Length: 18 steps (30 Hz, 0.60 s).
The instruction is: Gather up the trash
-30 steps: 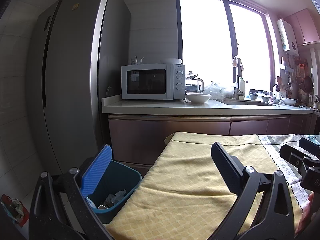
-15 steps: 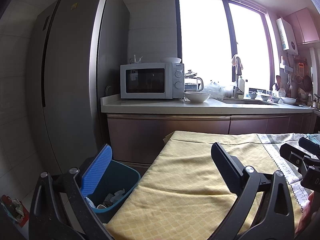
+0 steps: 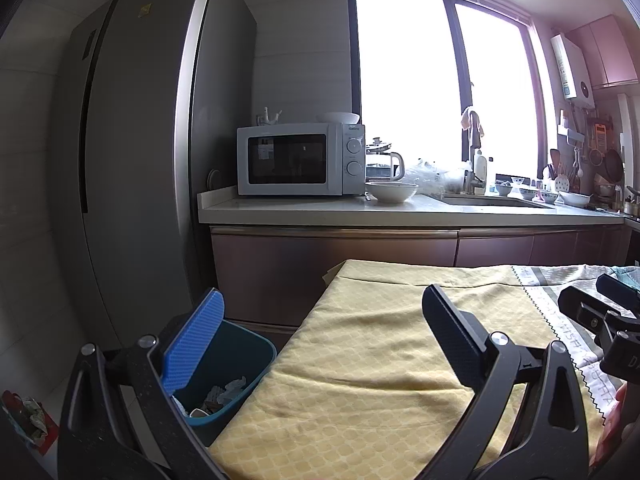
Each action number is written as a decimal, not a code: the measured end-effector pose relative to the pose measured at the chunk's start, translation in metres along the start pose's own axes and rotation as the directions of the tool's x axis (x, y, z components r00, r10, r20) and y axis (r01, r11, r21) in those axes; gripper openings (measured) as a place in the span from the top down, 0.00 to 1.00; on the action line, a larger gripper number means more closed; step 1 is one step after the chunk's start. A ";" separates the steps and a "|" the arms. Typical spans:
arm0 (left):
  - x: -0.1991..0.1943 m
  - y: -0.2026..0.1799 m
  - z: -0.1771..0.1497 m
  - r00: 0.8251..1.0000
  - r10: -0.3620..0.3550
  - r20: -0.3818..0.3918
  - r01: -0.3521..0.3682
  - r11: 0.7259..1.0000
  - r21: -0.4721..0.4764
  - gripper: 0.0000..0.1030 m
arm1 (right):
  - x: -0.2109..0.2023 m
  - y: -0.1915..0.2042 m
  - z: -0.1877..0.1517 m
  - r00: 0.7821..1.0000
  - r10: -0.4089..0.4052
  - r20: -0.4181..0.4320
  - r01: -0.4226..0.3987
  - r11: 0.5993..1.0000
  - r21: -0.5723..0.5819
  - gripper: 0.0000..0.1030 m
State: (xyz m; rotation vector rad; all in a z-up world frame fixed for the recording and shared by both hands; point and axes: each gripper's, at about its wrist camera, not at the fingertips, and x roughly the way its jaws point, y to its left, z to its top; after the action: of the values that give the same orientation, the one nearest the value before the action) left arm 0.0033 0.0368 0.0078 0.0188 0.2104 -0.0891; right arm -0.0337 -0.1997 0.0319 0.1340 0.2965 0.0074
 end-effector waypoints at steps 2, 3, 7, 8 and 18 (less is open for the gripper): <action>0.001 0.000 0.000 1.000 -0.002 -0.002 0.002 1.000 0.000 0.05 | 0.001 0.000 -0.001 1.000 -0.002 -0.003 0.002 1.000 0.000 0.06; 0.001 0.000 0.000 1.000 0.000 -0.002 0.000 1.000 0.001 0.05 | 0.001 0.000 -0.001 1.000 -0.003 -0.004 0.003 1.000 -0.001 0.06; 0.001 0.001 0.000 1.000 0.002 -0.004 -0.002 1.000 -0.003 0.05 | 0.002 0.000 -0.001 1.000 -0.002 -0.005 0.002 1.000 -0.001 0.06; 0.001 0.001 0.001 1.000 0.000 -0.005 0.000 1.000 -0.004 0.05 | 0.002 0.000 -0.001 1.000 -0.003 -0.004 0.003 1.000 -0.002 0.06; 0.006 -0.004 0.005 0.999 -0.045 -0.030 0.045 0.999 -0.005 0.05 | 0.000 -0.008 0.001 1.000 -0.023 0.002 0.023 1.000 0.004 0.06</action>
State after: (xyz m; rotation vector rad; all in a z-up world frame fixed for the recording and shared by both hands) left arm 0.0099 0.0322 0.0112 0.0109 0.2412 -0.1335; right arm -0.0338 -0.2076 0.0316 0.1342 0.2957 -0.0164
